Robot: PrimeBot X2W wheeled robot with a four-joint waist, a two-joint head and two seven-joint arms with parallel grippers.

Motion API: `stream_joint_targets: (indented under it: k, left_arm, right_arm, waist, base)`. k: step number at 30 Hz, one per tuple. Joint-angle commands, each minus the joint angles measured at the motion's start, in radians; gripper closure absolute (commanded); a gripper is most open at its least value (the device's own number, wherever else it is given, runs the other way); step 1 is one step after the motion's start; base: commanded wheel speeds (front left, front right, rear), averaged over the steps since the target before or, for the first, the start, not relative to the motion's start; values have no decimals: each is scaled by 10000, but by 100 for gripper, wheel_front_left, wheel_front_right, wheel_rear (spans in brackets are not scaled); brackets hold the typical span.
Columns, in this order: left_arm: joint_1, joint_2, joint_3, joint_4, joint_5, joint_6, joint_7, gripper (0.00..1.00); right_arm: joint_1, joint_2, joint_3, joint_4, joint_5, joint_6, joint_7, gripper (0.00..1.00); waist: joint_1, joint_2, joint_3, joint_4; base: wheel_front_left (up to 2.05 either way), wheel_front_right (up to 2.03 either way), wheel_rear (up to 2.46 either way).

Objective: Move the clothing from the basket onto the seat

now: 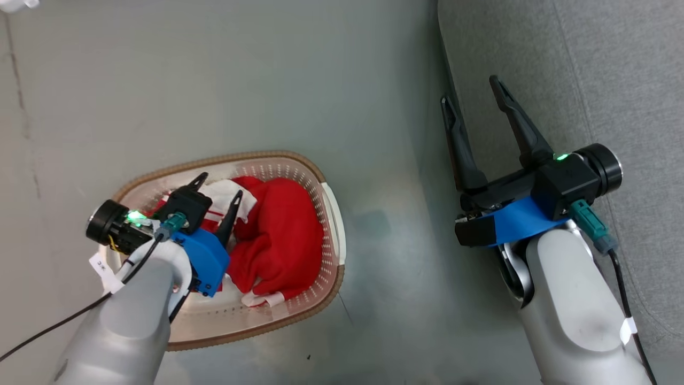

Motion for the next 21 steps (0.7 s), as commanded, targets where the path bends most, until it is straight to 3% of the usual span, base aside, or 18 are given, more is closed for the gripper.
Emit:
stream_joint_targets:
  k: [1,21]
  left_arm:
    - [-245,156,-99,270,-110,8,-33,0]
    - [-1836,456,-1953,2323,-793,7,-31,0]
  right_arm:
    - [-263,-5,54,-101,-95,-7,-9,0]
    - [-1148,-7,86,-624,-233,-7,-11,0]
  waist:
    - [-2,0,587,-191]
    - [-2,0,2763,-290]
  base:
    - [0,0,0]
    - [0,0,0]
